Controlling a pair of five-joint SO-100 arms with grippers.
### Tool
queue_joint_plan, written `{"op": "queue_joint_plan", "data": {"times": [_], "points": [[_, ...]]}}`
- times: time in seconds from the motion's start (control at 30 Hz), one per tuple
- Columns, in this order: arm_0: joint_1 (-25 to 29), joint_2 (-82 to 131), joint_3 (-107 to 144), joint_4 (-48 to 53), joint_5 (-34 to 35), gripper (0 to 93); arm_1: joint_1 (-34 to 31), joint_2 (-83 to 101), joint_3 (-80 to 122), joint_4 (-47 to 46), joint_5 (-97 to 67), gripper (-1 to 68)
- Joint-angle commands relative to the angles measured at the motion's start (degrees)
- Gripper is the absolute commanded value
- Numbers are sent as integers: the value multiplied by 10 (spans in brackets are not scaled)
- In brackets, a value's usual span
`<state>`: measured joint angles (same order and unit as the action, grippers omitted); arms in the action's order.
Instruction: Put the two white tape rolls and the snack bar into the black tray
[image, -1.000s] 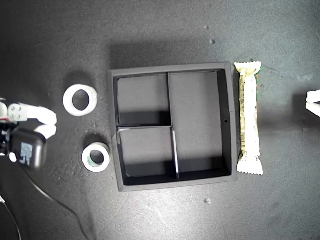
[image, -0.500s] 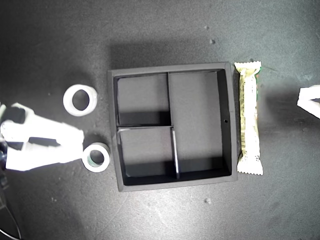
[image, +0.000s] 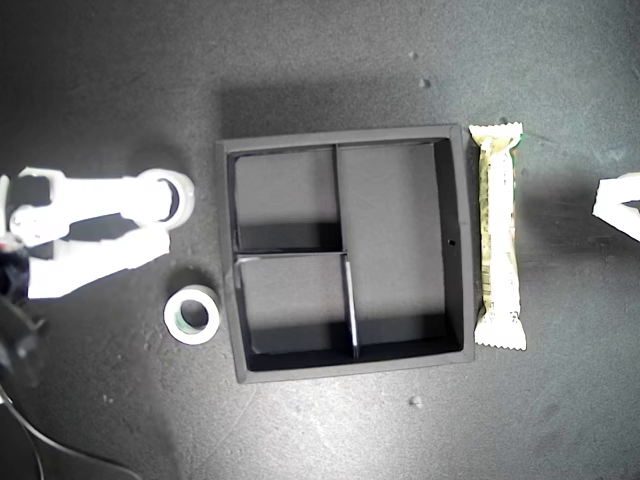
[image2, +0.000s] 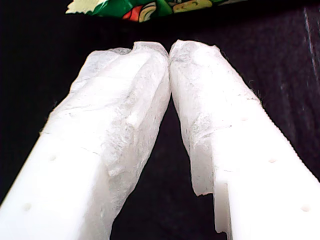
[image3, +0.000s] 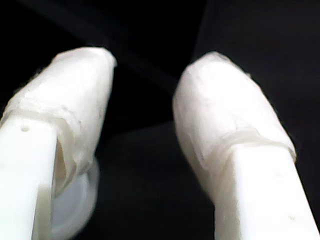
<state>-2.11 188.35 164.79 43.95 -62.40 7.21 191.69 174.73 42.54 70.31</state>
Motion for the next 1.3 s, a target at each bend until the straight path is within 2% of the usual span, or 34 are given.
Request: {"op": "queue_joint_plan", "data": {"times": [0.0, 0.17, 0.3, 0.57, 0.97, 1.27], "points": [[13, -80, -99, 78, 2, 133, -13, -4, -49, 19, -100, -4], [40, -253, -174, 103, 6, 150, -31, -6, -128, 58, -161, 1], [62, -363, -214, 102, 2, 151, -50, -8, -175, 83, -192, 30], [63, -544, -262, 77, -6, 159, -74, -45, -205, 76, -238, 70], [28, -719, -331, 52, 21, 159, -114, -383, -415, 110, -308, 79], [-14, -872, -385, 57, -7, 80, -115, -713, -646, 243, -419, 152]]}}
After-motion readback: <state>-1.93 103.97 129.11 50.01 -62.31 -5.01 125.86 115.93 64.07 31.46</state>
